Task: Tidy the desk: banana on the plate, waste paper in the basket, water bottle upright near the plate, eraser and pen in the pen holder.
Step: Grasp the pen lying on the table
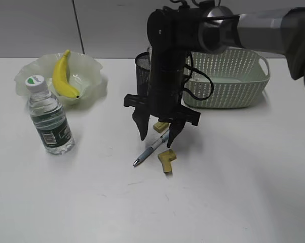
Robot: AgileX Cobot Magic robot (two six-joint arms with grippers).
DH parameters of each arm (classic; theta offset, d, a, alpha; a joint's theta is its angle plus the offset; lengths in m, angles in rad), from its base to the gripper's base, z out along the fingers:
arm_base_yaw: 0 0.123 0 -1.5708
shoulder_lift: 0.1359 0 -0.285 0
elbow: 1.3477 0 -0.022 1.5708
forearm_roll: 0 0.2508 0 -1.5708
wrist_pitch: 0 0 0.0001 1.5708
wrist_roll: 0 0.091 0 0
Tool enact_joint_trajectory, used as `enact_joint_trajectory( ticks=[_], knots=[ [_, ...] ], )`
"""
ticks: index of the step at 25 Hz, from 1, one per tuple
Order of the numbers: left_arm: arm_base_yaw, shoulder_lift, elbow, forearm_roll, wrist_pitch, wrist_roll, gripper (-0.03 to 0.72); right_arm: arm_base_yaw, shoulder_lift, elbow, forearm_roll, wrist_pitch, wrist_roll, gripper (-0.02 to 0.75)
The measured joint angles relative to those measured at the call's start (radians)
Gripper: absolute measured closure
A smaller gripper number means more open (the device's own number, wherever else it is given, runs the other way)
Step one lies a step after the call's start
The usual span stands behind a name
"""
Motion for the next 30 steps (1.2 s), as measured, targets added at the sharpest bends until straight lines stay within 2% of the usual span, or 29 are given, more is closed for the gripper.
enact_joint_trajectory(
  ticks=[9, 14, 19, 24, 27, 29, 30],
  knots=[
    [0.0, -0.001, 0.0, 0.0, 0.0, 0.0, 0.447, -0.031, 0.044, -0.001, -0.009, -0.01, 0.001, 0.256],
    [0.0, -0.001, 0.0, 0.0, 0.0, 0.0, 0.447, -0.032, 0.054, -0.001, -0.016, -0.045, -0.001, 0.294],
    [0.0, -0.001, 0.0, 0.0, 0.0, 0.0, 0.447, -0.032, 0.059, -0.002, -0.042, -0.062, -0.012, 0.421],
    [0.0, -0.001, 0.0, 0.0, 0.0, 0.0, 0.447, -0.033, 0.069, -0.008, -0.036, -0.065, -0.047, 0.503],
    [0.0, -0.001, 0.0, 0.0, 0.0, 0.0, 0.447, -0.033, 0.069, -0.041, -0.035, -0.04, -0.062, 0.657],
    [0.0, -0.001, 0.0, 0.0, 0.0, 0.0, 0.447, -0.031, 0.074, -0.08, -0.064, -0.004, -0.073, 0.718],
    [0.0, -0.001, 0.0, 0.0, 0.0, 0.0, 0.447, -0.031, 0.079, -0.103, -0.074, 0.012, -0.077, 0.725]
  ],
)
